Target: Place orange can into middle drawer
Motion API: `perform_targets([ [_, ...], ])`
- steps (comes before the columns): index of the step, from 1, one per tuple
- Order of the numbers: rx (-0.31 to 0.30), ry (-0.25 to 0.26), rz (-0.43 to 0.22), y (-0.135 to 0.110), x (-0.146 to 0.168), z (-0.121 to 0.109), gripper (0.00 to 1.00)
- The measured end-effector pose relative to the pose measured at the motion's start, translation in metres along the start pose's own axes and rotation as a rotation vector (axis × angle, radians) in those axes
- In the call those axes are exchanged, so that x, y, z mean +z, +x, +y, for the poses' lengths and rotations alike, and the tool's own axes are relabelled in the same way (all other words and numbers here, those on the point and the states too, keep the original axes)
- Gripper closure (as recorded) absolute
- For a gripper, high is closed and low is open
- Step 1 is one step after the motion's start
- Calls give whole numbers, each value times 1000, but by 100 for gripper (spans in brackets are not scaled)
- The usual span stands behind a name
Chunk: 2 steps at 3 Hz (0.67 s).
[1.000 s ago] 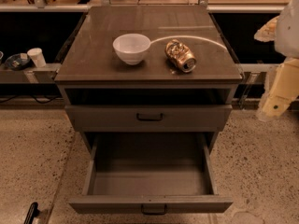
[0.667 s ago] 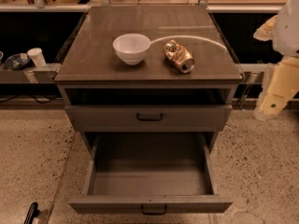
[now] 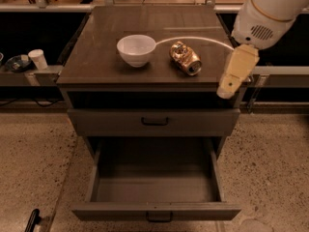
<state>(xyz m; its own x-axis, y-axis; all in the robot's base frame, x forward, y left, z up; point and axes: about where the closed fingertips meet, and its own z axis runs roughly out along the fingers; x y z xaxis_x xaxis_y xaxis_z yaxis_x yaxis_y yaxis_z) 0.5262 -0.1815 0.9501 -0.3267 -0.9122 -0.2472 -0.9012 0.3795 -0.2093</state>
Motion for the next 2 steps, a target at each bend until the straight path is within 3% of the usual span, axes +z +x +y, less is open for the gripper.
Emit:
perform_targets([
  [2,77,-46,-16,-82,69,-62,0],
])
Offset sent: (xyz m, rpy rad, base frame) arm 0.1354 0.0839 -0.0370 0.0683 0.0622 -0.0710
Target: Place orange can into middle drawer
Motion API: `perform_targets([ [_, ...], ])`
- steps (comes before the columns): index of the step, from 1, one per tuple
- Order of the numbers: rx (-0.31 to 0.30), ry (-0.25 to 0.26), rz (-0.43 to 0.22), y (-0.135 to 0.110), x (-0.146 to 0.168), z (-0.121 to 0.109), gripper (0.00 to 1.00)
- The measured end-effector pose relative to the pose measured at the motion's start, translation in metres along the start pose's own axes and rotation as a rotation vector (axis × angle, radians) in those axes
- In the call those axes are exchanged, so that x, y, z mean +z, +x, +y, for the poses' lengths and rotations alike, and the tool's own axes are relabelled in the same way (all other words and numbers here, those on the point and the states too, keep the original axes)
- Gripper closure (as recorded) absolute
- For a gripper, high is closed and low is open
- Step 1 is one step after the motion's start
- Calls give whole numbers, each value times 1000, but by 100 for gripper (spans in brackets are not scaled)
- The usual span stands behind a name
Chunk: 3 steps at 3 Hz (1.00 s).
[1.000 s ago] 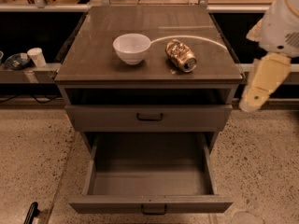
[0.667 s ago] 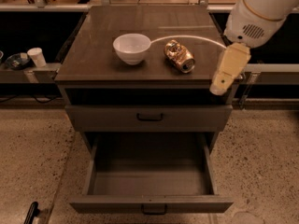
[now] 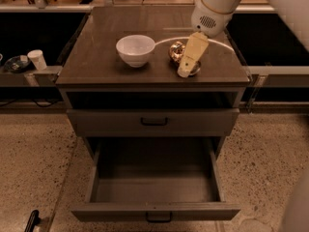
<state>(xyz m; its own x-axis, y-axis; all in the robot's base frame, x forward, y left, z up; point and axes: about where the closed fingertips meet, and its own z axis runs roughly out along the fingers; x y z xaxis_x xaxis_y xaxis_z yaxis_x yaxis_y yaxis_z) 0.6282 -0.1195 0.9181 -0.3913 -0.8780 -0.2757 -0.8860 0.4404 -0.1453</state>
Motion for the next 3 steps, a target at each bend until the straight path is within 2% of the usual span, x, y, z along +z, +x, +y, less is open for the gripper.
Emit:
perform_targets([
  [1,42,-18,13,-18,19,-11,0],
  [2,153,-3,68,-32,54,-33,0],
  [3,230,11,102,-34,76,-46,0],
])
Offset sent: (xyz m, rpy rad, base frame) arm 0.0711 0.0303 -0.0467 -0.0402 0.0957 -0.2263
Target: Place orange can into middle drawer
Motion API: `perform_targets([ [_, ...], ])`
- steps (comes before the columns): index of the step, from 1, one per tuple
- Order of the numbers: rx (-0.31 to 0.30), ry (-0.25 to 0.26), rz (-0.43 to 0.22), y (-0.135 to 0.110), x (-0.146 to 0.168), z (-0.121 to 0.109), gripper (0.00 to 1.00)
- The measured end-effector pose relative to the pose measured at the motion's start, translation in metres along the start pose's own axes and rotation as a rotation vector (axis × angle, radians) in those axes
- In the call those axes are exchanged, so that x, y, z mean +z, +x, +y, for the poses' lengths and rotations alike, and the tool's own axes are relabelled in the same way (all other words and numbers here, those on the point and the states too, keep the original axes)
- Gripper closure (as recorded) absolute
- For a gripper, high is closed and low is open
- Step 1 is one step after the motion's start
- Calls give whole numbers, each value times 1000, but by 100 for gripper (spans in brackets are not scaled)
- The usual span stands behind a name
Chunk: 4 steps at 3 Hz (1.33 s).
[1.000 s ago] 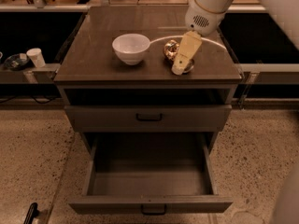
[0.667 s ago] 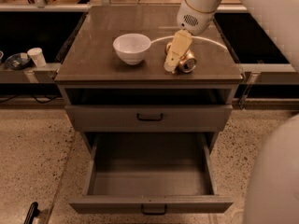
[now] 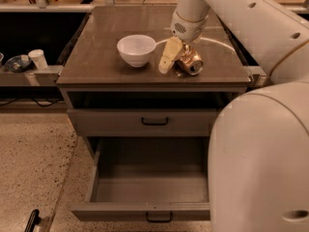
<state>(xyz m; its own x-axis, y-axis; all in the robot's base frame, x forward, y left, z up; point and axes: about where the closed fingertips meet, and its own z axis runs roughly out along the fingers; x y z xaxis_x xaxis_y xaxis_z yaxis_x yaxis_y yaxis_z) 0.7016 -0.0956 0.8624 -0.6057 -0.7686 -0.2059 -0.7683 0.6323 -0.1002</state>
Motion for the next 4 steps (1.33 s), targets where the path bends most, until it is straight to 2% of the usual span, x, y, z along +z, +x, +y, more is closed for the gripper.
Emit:
perform_targets([
  [1,71,38,47,2,20,-17,19],
  [2,86,51,45,4,32,-25,42],
  [3,21,19,-40,1,32,-22,65],
  [4,-112,-60,-176,-1,11,-5,89],
])
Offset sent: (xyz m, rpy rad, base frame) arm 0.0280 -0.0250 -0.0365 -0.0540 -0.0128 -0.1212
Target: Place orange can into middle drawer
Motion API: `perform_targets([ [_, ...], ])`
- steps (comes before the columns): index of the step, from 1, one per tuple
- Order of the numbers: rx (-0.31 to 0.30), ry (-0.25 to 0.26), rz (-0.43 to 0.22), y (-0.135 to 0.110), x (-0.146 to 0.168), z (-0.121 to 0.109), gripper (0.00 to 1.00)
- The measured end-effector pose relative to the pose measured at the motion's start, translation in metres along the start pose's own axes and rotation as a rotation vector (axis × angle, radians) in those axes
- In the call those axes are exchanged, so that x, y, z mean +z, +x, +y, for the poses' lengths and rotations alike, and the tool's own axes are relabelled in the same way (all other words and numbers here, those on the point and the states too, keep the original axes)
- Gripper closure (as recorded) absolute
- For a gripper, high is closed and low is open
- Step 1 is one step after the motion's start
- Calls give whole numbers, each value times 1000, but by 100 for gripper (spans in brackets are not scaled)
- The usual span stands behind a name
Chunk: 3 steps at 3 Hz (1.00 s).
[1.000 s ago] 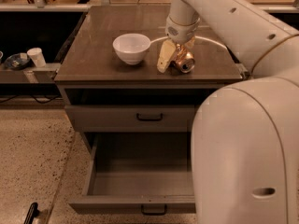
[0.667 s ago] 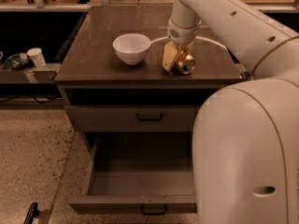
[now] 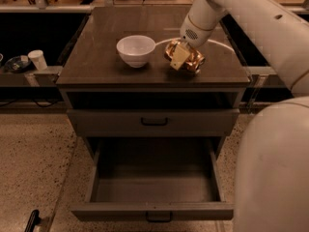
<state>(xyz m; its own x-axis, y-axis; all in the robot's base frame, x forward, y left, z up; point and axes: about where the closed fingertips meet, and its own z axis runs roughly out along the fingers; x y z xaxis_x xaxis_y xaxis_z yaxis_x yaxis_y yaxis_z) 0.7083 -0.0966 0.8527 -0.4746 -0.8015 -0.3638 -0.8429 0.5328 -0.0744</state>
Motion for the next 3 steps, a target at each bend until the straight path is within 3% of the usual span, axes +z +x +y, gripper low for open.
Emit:
perform_targets([
  [1,-147,-72,-95,0,-29,38,100],
  [2,-339,-125,-104,5,-52,113,97],
  [3,-451,-167,-27,21,-38,167,97],
])
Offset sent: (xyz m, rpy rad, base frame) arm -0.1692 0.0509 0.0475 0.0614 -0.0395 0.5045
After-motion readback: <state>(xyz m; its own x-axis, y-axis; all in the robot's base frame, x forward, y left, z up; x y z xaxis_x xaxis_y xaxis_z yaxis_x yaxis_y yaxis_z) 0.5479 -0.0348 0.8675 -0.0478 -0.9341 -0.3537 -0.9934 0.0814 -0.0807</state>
